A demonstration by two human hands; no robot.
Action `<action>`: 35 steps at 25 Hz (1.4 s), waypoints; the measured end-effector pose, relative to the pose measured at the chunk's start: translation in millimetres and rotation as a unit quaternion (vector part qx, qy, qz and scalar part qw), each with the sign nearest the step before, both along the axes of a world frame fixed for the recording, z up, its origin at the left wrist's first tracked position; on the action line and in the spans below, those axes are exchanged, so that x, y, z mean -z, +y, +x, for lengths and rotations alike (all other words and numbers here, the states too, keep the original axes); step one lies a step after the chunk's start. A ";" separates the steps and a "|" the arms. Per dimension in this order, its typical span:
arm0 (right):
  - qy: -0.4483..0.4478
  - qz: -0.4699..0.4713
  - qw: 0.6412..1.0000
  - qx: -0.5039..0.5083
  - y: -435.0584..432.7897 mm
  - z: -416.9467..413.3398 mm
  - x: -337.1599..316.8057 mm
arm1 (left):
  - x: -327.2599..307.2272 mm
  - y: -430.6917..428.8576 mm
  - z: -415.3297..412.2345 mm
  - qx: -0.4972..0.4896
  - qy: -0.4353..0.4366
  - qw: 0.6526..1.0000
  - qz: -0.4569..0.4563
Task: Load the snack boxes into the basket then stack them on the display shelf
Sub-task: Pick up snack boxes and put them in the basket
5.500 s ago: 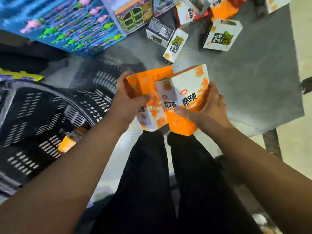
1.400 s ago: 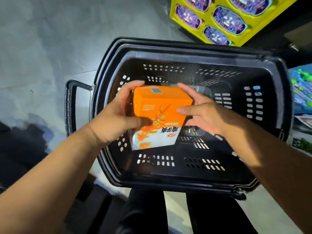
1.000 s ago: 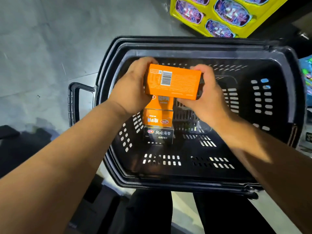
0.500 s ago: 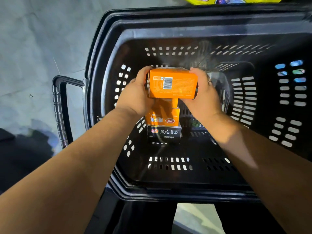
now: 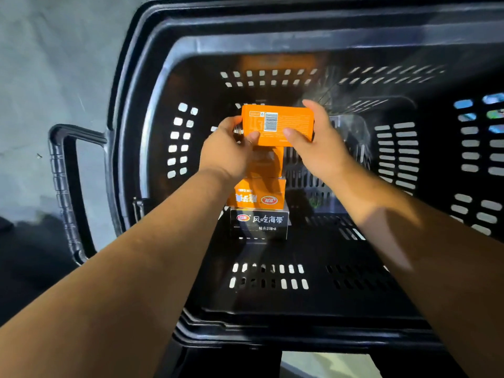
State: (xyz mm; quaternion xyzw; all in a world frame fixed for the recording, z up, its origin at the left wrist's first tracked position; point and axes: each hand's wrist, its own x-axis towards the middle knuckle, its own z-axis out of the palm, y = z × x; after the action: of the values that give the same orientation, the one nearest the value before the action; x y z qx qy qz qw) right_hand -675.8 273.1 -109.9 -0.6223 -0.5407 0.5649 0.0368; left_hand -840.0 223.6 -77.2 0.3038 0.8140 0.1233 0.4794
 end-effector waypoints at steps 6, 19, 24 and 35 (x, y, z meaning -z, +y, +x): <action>-0.122 0.056 0.991 -0.018 -0.6 -26.8 4.7 | 16.5 3.5 -13.1 0.000 0.030 0.999 -0.041; -0.173 -0.035 0.982 -0.070 7.0 -47.9 1.7 | 22.9 -6.2 -24.2 -0.007 0.103 0.990 -0.099; -0.224 0.041 0.957 -0.178 -9.1 -7.6 -65.2 | -31.0 -36.6 -24.9 0.151 0.186 0.971 -0.007; -0.296 0.119 0.939 -0.124 -107.0 100.5 -332.1 | -289.6 -67.2 58.3 0.474 0.216 0.850 0.077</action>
State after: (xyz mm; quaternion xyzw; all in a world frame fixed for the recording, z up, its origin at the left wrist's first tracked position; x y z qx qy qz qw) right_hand -575.3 166.1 222.2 -0.6804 -0.6633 0.2866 -0.1222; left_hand -781.7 156.5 212.5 0.7079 0.6419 -0.1251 0.2668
